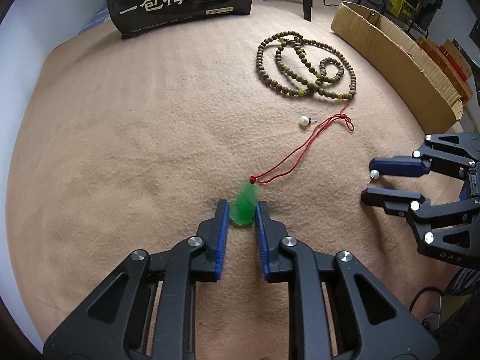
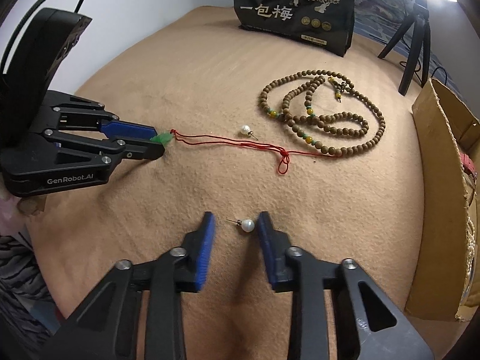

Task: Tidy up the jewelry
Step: 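Lift the jade pendant toward the box with the left tool while the right tool carries the earring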

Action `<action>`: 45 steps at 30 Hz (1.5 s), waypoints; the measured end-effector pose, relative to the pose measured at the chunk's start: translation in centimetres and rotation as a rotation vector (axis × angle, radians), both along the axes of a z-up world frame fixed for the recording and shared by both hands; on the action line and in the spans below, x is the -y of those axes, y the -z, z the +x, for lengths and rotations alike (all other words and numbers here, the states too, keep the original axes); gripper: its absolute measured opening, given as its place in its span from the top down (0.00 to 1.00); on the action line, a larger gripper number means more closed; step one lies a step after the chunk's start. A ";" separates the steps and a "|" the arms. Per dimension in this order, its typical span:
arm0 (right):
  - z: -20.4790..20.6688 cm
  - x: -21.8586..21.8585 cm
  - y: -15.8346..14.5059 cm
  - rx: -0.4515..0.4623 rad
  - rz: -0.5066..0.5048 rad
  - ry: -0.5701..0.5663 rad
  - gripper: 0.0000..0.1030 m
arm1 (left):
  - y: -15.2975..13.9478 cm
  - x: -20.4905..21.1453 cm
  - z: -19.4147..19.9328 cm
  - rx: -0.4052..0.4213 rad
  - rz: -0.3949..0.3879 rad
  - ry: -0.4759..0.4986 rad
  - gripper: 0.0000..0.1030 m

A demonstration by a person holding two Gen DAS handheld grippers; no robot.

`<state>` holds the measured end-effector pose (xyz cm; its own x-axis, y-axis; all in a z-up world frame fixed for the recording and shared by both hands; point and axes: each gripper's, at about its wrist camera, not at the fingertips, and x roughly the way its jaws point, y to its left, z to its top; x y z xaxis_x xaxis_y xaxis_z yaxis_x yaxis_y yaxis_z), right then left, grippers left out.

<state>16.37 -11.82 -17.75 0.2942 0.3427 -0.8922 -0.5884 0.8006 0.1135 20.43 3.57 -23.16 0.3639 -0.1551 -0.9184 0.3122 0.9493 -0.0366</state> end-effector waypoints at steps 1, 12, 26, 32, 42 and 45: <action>0.0 0.0 0.0 -0.002 0.003 0.000 0.84 | 0.0 0.0 0.0 0.000 0.000 0.000 0.84; -0.2 0.9 -0.7 -0.005 0.038 0.012 0.84 | -1.5 -0.3 -0.3 0.032 -0.020 -0.007 0.85; -0.6 3.3 -4.9 0.067 0.072 0.048 0.84 | -6.7 0.9 -1.8 0.140 -0.093 0.013 0.85; -0.3 5.0 -6.5 0.101 0.086 0.082 0.84 | -9.2 1.3 -2.3 0.191 -0.135 0.011 0.85; 0.2 9.2 -9.5 0.157 0.119 0.166 0.84 | -13.3 1.8 -3.0 0.277 -0.206 -0.004 0.85; 0.3 10.6 -10.5 0.177 0.127 0.193 0.84 | -14.4 2.1 -3.2 0.298 -0.226 -0.001 0.85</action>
